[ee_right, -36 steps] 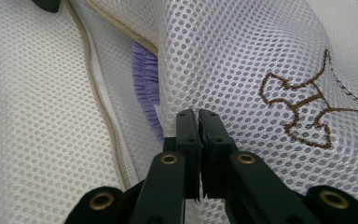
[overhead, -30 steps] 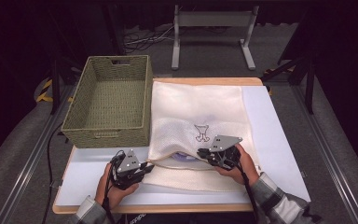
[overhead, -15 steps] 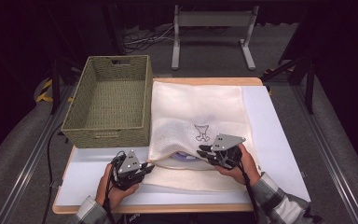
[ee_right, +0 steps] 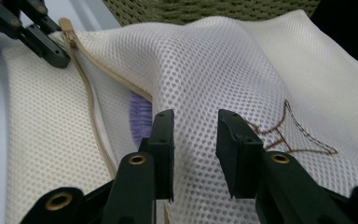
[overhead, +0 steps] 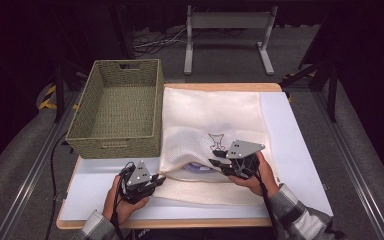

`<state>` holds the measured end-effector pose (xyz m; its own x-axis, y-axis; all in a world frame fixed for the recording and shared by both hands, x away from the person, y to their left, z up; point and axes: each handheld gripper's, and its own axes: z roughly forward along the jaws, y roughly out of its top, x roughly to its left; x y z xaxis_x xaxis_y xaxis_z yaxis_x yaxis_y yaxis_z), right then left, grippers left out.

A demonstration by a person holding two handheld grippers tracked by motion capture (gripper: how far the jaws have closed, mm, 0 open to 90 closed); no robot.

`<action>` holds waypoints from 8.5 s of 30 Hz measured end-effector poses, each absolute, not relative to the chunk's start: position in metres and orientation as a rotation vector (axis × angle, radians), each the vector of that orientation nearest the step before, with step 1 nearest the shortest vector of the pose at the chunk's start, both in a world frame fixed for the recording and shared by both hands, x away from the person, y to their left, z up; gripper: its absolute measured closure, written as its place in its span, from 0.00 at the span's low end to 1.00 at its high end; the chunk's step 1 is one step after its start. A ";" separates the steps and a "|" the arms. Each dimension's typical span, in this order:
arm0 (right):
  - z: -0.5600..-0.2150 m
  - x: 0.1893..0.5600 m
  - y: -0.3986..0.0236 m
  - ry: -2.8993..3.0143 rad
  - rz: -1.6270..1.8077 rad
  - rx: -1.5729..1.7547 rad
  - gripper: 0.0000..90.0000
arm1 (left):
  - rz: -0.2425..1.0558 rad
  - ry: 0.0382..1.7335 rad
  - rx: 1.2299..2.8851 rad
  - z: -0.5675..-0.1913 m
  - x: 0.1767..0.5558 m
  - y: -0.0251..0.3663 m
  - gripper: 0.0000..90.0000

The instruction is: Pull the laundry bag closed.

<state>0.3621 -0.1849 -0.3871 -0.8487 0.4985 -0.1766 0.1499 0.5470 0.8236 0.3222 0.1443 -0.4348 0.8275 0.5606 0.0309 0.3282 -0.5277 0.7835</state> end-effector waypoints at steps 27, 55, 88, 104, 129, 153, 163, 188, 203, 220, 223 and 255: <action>-0.381 0.360 -0.080 2.493 1.334 0.315 0.79 | 0.349 0.645 2.184 -0.438 0.323 0.144 0.92; -0.408 0.369 -0.040 2.642 1.316 0.311 0.85 | 0.345 0.649 2.191 -0.440 0.322 0.144 0.92; -0.418 0.365 -0.068 2.701 1.196 0.291 0.90 | 0.344 0.667 2.167 -0.439 0.323 0.146 0.90; -0.421 0.368 -0.062 2.724 1.154 0.248 0.91 | 0.333 0.667 2.176 -0.440 0.324 0.145 0.89; -0.427 0.366 -0.063 2.709 1.219 0.220 0.90 | 0.314 0.650 2.207 -0.438 0.323 0.151 0.91; -0.423 0.362 -0.064 2.652 1.203 0.202 0.91 | 0.275 0.695 2.128 -0.432 0.325 0.161 0.87; -0.422 0.361 -0.063 2.632 1.175 0.191 0.91 | 0.289 0.741 2.077 -0.430 0.322 0.162 0.94; -0.426 0.360 -0.075 2.690 1.033 0.180 0.91 | 0.286 0.750 2.050 -0.431 0.319 0.159 0.94; -0.429 0.361 -0.093 2.714 0.976 0.211 0.91 | 0.289 0.764 2.031 -0.429 0.318 0.164 0.95; -0.429 0.358 -0.122 2.741 0.912 0.223 0.91 | 0.372 0.675 2.124 -0.428 0.314 0.160 0.94; -0.429 0.358 -0.127 2.741 0.899 0.223 0.91 | 0.374 0.668 2.138 -0.428 0.314 0.159 0.94; -0.422 0.350 -0.191 2.769 0.791 0.327 0.91 | 0.349 0.659 2.190 -0.434 0.315 0.161 0.94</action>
